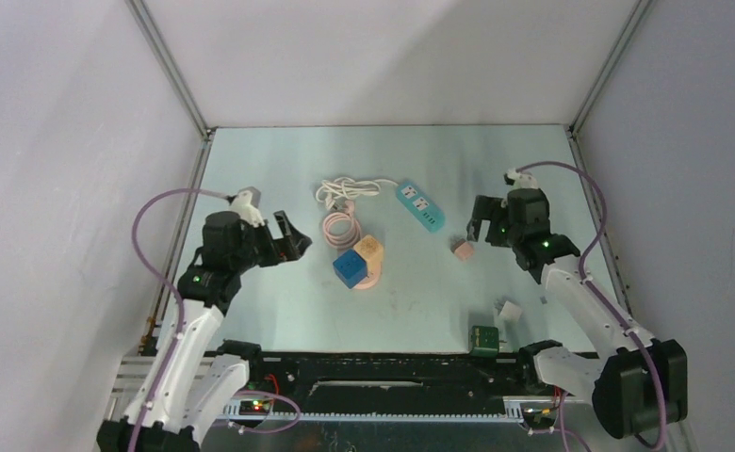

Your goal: Insert the plug

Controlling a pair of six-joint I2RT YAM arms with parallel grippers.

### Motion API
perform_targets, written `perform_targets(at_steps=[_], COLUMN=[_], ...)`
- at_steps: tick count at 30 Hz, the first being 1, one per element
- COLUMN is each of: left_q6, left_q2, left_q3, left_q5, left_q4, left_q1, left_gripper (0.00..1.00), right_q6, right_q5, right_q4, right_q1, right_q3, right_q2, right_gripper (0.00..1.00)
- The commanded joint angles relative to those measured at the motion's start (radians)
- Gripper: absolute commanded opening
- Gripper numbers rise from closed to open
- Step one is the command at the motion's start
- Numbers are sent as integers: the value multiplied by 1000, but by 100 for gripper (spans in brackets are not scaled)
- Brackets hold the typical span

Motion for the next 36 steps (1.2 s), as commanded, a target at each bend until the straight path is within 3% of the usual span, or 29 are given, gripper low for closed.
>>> perform_targets(at_steps=[1, 7, 18, 27, 36], left_q6=[-32, 44, 196, 354, 460], left_q2=[45, 181, 586, 883, 1116], left_q3=[12, 110, 276, 456, 688], left_q5=[81, -176, -262, -276, -170], left_q4=[146, 176, 337, 460, 363], left_q1=[-201, -579, -1004, -1207, -1230], left_gripper=[100, 100, 97, 96, 92], right_q6=[105, 95, 99, 139, 145], right_q5=[-174, -269, -323, -442, -494], right_q4=[16, 6, -32, -46, -38], right_q1=[-102, -202, -297, -451, -530], right_q3=[-72, -119, -137, -155, -158], right_q2=[-80, -131, -165, -186, -160], right_gripper=[100, 100, 100, 99, 99])
